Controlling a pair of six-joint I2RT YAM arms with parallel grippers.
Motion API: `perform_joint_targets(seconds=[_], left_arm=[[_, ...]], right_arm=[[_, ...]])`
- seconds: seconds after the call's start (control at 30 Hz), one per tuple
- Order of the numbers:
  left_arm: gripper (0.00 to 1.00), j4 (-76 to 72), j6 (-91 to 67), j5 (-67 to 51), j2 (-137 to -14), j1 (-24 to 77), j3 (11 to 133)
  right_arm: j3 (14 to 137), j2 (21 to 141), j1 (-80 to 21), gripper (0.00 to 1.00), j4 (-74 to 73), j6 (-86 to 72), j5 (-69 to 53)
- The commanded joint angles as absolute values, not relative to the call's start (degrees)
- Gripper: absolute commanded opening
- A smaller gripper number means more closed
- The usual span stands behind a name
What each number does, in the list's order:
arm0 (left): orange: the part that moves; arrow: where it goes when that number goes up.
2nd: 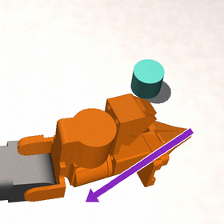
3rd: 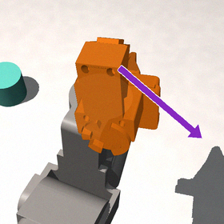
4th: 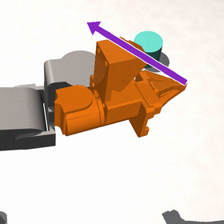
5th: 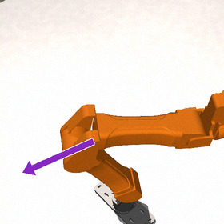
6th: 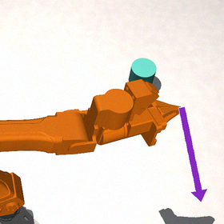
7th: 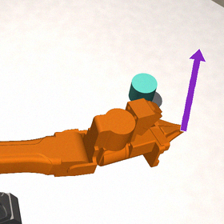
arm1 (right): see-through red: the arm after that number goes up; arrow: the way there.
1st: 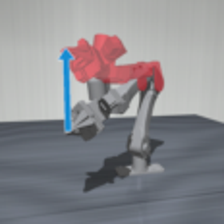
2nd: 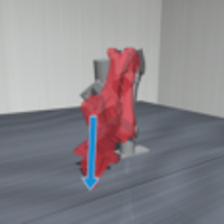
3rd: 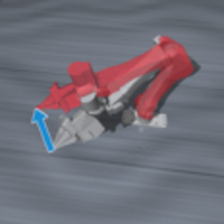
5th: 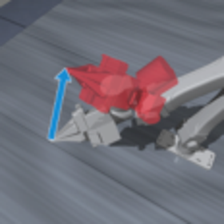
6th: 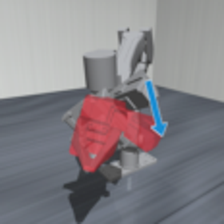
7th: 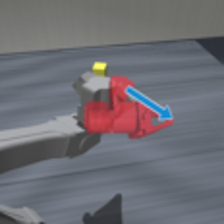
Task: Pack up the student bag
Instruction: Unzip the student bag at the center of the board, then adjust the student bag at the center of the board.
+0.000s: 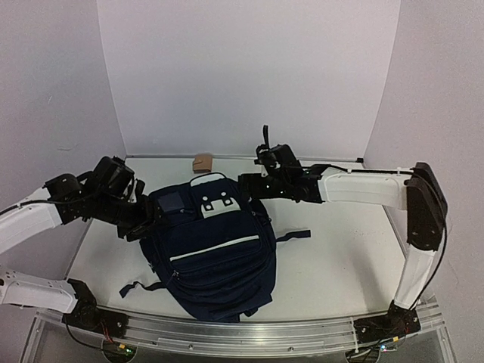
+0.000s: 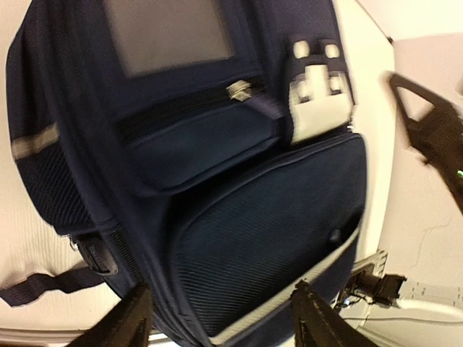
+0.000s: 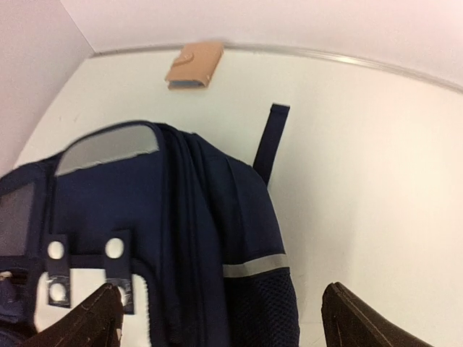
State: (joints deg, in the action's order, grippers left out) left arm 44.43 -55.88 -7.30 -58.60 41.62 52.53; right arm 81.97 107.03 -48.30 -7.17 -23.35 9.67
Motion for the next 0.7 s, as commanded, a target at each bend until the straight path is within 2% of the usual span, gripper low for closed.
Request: perform_joint_targets(seconds=[0.0, 0.1, 0.33, 0.5, 0.67], left_arm=[[0.71, 50.3, -46.7, -11.8, -66.0, 35.1, 65.6], [0.72, 49.7, -39.4, -14.8, -74.0, 28.6, 74.4], [0.74, 38.9, -30.6, -21.4, -92.1, 17.9, 90.4], [0.72, 31.2, -29.6, -23.8, -107.0, 14.0, 101.3], [0.70, 28.1, -26.7, -24.3, -121.1, 12.9, 112.9]], right_arm=[[85.8, 112.2, -46.2, 0.93, -3.1, -21.4, 0.6], [85.1, 114.5, -45.5, 0.92, 0.4, -20.8, -5.1], [89.2, 123.5, -46.2, 0.80, 5.2, -15.8, -25.8], [93.7, 128.0, -47.8, 0.76, 6.5, -15.4, -32.1], [94.4, 128.2, -48.2, 0.76, 8.2, -15.6, -34.7]])
